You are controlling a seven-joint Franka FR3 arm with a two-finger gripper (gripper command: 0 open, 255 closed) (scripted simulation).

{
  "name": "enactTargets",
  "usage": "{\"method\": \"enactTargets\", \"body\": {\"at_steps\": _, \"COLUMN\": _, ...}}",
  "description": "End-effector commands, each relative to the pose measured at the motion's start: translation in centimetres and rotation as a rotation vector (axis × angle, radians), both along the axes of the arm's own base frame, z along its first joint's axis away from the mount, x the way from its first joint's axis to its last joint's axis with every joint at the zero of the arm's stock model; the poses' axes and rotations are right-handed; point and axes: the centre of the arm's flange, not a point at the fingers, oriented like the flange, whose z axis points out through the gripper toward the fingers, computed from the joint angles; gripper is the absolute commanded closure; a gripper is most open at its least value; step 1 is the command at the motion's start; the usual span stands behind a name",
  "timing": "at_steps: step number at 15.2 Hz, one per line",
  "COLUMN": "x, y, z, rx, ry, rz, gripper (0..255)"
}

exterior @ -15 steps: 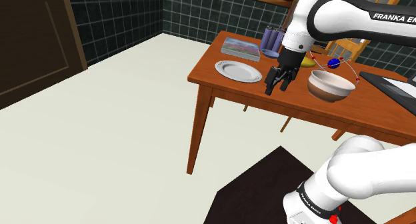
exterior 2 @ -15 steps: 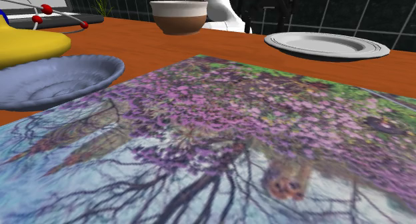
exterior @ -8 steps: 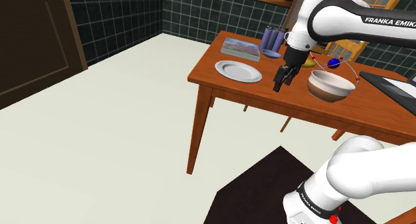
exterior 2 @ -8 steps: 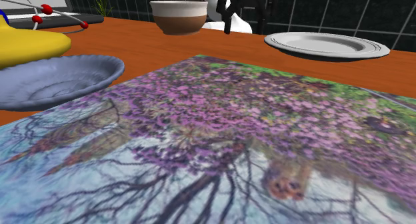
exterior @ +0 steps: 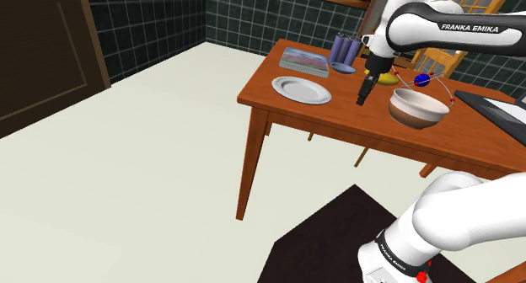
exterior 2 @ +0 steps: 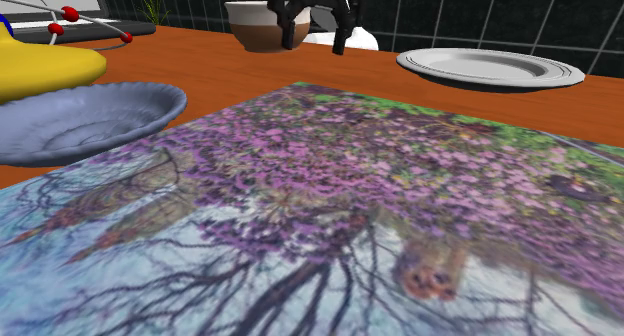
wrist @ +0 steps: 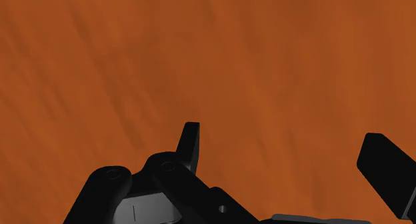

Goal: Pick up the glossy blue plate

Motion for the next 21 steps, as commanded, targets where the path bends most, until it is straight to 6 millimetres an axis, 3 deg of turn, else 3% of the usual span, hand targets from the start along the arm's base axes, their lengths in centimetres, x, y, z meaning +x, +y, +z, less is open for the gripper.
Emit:
{"method": "enactTargets", "body": {"at_steps": 1, "x": 1.1, "y": -1.8, "z": 0.2, "rx": -0.029, "ry": -0.002, "rz": 0.065, "gripper": 0}}
{"method": "enactTargets", "body": {"at_steps": 13, "x": 9.6, "y": -11.4, "z": 3.0, "rx": -0.188, "ry": -0.017, "rz": 0.424, "gripper": 0}}
{"method": "enactTargets", "body": {"at_steps": 19, "x": 14.9, "y": -14.7, "z": 4.9, "rx": -0.268, "ry": -0.025, "rz": 0.603, "gripper": 0}}
{"method": "enactTargets", "body": {"at_steps": 21, "x": 15.0, "y": -14.7, "z": 4.4, "rx": -0.269, "ry": -0.025, "rz": 0.606, "gripper": 0}}
